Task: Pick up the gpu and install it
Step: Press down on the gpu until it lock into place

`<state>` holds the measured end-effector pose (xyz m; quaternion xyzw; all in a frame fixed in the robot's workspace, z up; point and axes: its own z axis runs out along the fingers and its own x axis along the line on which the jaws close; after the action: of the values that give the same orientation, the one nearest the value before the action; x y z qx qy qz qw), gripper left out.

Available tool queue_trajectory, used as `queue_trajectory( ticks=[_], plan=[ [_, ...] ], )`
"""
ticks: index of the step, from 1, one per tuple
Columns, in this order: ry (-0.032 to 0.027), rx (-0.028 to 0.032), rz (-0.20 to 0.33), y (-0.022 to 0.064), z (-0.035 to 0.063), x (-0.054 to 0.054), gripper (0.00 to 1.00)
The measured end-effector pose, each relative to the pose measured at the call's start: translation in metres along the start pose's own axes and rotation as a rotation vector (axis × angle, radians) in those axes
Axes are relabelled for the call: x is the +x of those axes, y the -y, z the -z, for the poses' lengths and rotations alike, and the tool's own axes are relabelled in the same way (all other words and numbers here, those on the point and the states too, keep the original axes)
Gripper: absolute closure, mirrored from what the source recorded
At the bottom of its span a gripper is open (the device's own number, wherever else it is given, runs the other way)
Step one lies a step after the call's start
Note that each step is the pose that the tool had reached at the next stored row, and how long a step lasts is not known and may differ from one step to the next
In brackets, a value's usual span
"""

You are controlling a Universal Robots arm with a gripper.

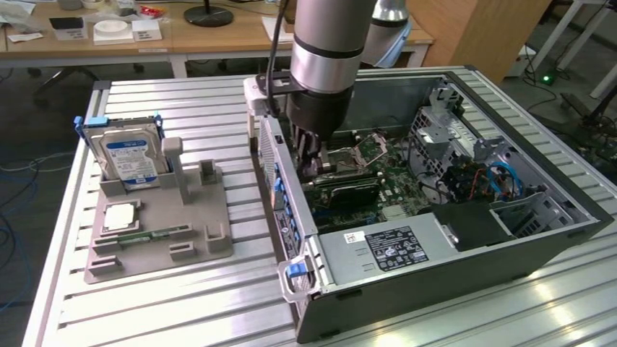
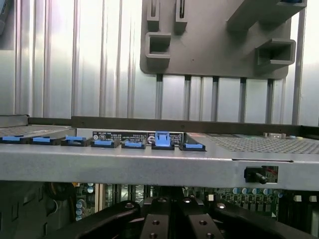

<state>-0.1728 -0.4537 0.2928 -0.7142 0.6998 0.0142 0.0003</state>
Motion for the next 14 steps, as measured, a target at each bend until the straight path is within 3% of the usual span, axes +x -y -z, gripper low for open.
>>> queue_trajectory(
  ticks=[14],
  plan=[
    [-0.0007,-0.0003,0.000,-0.0046,-0.0056,0.0021,0.90]
  ],
)
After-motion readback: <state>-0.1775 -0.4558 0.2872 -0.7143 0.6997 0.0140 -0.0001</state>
